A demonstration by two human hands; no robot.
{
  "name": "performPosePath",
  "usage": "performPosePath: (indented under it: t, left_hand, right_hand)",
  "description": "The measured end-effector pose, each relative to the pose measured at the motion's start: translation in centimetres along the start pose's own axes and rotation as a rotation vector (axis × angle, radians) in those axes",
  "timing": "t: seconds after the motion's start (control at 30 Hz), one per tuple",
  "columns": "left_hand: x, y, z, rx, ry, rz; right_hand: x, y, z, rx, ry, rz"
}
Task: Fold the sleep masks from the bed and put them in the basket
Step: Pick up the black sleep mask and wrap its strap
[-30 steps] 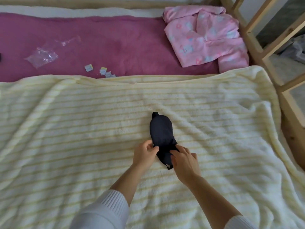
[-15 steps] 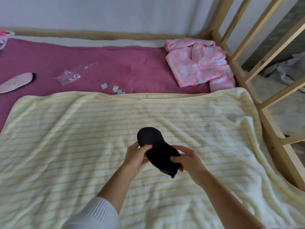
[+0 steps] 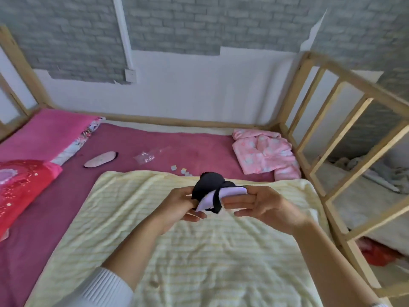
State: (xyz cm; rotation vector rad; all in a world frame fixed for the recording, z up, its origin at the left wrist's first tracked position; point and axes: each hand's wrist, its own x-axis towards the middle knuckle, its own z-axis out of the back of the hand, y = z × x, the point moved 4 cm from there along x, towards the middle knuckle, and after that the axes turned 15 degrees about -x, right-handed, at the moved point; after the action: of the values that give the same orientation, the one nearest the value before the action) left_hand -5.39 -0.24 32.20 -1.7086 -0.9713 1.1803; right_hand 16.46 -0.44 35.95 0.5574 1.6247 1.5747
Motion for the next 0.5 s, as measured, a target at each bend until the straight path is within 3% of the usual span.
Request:
performPosePath:
  t: [0.17, 0.27, 0.5]
  left_hand:
    - [-2.6, -4.2, 1.2, -0.048, 0.046, -0.073]
    - [-3.8, -5.4, 2.3, -0.153, 0.102, -0.057]
    - [-5.7, -6.0, 4.5, 0.047, 0.02, -0.177]
  right_hand:
    - [1.3, 4.1, -1.8, -0.389, -0.374, 0.04]
    - [2.5, 4.9, -3.2, -0.432, -0.434, 0.022]
    - [5.1, 5.1, -6.7, -0.426, -0.51, 0.044]
